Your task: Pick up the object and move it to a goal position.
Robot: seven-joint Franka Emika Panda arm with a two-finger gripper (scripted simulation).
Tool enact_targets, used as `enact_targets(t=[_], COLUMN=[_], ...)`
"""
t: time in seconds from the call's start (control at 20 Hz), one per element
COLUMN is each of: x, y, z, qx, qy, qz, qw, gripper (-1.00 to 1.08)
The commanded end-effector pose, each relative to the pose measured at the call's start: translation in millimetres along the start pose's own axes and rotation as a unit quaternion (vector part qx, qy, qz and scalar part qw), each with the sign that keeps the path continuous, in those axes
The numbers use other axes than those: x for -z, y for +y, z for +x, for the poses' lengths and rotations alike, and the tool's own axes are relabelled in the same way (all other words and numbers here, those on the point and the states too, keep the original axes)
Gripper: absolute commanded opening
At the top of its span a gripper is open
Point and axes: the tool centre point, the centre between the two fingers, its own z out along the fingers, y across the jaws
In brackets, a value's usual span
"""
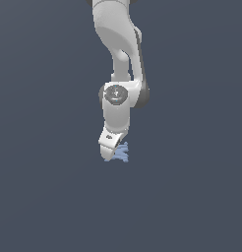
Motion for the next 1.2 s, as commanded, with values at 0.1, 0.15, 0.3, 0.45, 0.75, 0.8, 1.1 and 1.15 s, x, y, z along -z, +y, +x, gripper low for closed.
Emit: enact_targets(t=[0.1,0.15,0.3,0.45,0.75,0.8,1.1,1.15], x=[-9.4,-11.5,-16.9,-21.4,-27.5,-28.1,-29.9,-29.7], y=[-0.7,-0.8,-1.4,-1.8,-2.6,-2.7,-2.9,-2.9], z=[-1.8,-2.2,-3.2,-3.9,-4.8,-4.9,-5.2,-5.3], qx=[0.063,0.077,0.114,0.145,0.186,0.191,0.203,0.201], qy=[0.001,0.001,0.002,0.003,0.005,0.005,0.005,0.005], qz=[0.001,0.001,0.002,0.002,0.002,0.003,0.003,0.003], qw=[0.9980,0.9970,0.9935,0.9895,0.9825,0.9816,0.9791,0.9795], gripper=[1.00,1.00,1.00,1.00,1.00,1.00,1.00,1.00])
